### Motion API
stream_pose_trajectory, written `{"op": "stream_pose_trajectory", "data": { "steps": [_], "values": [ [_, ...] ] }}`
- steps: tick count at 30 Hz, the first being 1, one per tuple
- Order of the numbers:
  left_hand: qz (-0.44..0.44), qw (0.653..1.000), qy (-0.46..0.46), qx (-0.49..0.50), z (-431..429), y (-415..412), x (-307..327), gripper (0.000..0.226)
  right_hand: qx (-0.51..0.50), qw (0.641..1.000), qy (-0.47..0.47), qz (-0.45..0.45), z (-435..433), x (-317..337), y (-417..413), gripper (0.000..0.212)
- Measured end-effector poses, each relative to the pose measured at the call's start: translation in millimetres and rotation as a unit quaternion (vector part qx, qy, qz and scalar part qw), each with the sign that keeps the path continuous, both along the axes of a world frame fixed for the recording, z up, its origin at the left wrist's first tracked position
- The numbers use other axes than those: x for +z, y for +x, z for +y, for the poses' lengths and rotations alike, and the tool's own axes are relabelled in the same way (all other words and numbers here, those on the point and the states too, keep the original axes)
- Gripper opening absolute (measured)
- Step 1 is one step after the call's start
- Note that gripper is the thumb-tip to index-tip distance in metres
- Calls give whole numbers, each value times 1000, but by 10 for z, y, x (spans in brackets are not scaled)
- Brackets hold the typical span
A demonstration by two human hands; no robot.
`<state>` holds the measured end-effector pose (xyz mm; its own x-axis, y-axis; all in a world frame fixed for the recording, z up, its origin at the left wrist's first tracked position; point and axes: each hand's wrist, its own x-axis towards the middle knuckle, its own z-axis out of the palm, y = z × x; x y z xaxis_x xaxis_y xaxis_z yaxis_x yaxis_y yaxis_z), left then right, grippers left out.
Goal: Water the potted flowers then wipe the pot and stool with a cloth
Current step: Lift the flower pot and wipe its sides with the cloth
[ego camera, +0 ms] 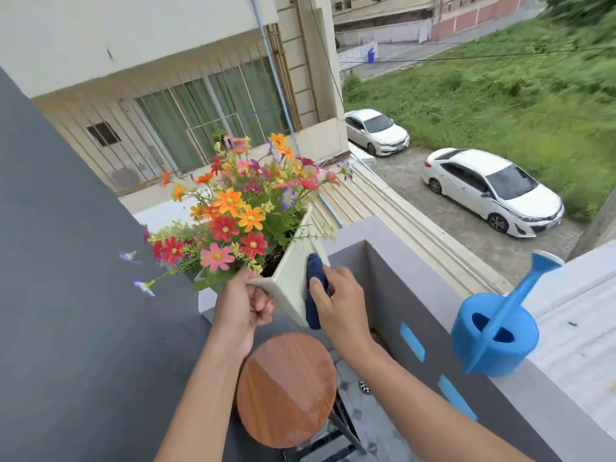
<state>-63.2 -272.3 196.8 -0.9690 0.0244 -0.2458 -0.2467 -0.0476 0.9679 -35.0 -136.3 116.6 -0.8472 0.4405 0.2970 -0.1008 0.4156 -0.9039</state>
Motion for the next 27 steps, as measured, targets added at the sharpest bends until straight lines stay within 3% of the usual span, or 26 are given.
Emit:
{"op": "stream_pose_trajectory", "data": {
  "steps": [2, 5, 9, 15, 17, 21, 25, 27],
  "values": [
    [1, 1000, -23, -4, 16, 18, 11, 44, -6, 999, -35, 2, -28, 149, 49, 42],
    [5, 996, -85, -13, 47, 58, -23, 59, -10, 991, -128, 21, -38, 388, 32, 29],
    [-8, 994, -107, -16, 81, 106, -50, 64, -20, 980, -191, 54, 46, 542, -78, 34],
    [-5, 996, -83, -21, 145, 192, -29, 51, -58, 982, -178, -5, 290, 558, -407, 45],
    [-14, 996, -81, -17, 144, 197, -50, 58, -51, 981, -183, -36, 336, 518, -471, 43],
    [-29, 999, -32, 15, 169, 175, -50, 65, -35, 988, -148, -12, 151, 572, -274, 43],
    [-34, 998, 5, 54, 145, 123, -44, 44, -3, 995, -98, 35, -120, 505, 35, 14],
    [-38, 997, 14, 59, 113, 117, -68, 43, -3, 995, -87, 50, -186, 410, 131, 30]
  ]
}}
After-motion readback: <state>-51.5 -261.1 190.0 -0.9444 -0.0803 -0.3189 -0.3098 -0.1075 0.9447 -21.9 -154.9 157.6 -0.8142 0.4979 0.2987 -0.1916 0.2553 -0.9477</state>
